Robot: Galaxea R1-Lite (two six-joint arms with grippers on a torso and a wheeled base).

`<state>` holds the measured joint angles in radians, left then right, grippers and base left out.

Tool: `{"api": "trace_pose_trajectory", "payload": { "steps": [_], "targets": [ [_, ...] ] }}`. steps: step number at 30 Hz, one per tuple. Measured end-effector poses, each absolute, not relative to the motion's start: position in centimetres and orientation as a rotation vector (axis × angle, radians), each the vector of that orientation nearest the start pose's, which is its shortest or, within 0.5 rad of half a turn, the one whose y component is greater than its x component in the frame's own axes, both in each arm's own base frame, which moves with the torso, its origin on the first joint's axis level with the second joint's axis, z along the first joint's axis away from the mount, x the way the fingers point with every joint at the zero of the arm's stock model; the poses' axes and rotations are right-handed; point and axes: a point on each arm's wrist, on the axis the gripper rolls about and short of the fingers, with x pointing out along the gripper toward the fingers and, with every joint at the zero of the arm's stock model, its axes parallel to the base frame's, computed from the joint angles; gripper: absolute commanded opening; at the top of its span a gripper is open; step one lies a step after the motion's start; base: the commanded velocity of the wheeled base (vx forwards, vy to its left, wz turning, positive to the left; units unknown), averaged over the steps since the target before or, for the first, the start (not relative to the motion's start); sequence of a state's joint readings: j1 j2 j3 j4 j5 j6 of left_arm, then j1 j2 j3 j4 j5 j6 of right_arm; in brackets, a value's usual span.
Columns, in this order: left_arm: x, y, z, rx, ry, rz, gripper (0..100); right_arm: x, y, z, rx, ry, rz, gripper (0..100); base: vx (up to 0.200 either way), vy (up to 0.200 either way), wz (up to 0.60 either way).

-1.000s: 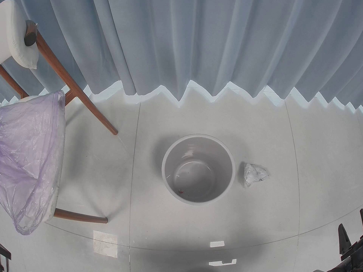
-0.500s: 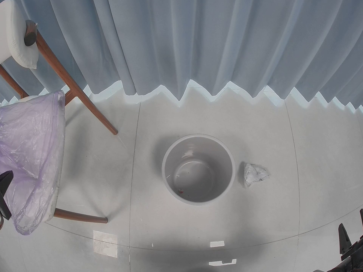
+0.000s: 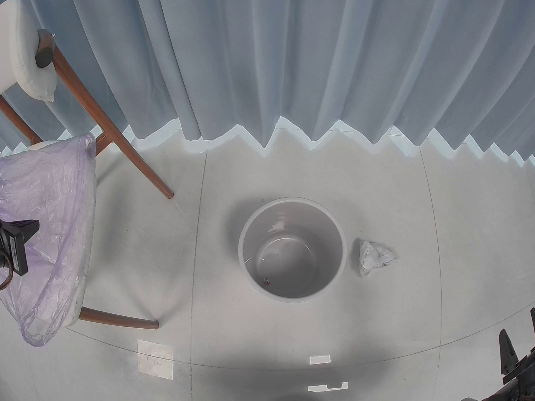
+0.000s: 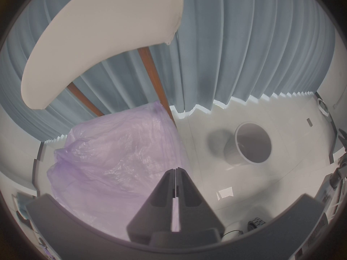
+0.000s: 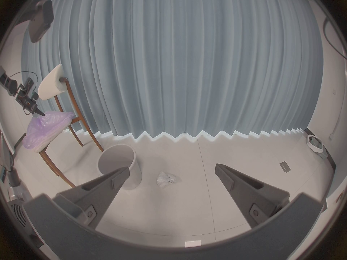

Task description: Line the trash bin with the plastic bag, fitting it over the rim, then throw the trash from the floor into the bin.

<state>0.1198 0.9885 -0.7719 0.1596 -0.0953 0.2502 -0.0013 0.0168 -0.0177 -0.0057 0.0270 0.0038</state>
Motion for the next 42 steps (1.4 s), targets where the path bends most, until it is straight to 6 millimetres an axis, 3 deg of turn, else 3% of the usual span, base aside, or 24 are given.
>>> {"api": "trace_pose_trajectory", "payload": {
  "steps": [10, 18, 28, 34, 42],
  "targets": [
    [14.7, 1.9, 23.8, 0.233, 0.458, -0.011, 100, -2.3, 0.1, 8.1, 0.01, -0.006, 0.026, 100, 0.0, 0.0, 0.0],
    [16.8, 2.3, 22.1, 0.413, 0.535, -0.08, 100, -2.3, 0.1, 8.1, 0.011, -0.006, 0.026, 100, 0.0, 0.0, 0.0],
    [20.4, 2.0, 21.4, 0.473, 0.479, -0.019, 100, -2.3, 0.1, 8.1, 0.011, -0.006, 0.027, 100, 0.0, 0.0, 0.0],
    [21.2, 0.7, 20.7, 0.507, 0.508, -0.011, 100, -2.3, 0.1, 8.1, 0.01, -0.006, 0.027, 100, 0.0, 0.0, 0.0],
    [21.3, 0.7, 19.8, 0.537, 0.553, 0.055, 100, -2.3, 0.1, 8.1, 0.009, -0.006, 0.026, 100, 0.0, 0.0, 0.0]
  ]
}}
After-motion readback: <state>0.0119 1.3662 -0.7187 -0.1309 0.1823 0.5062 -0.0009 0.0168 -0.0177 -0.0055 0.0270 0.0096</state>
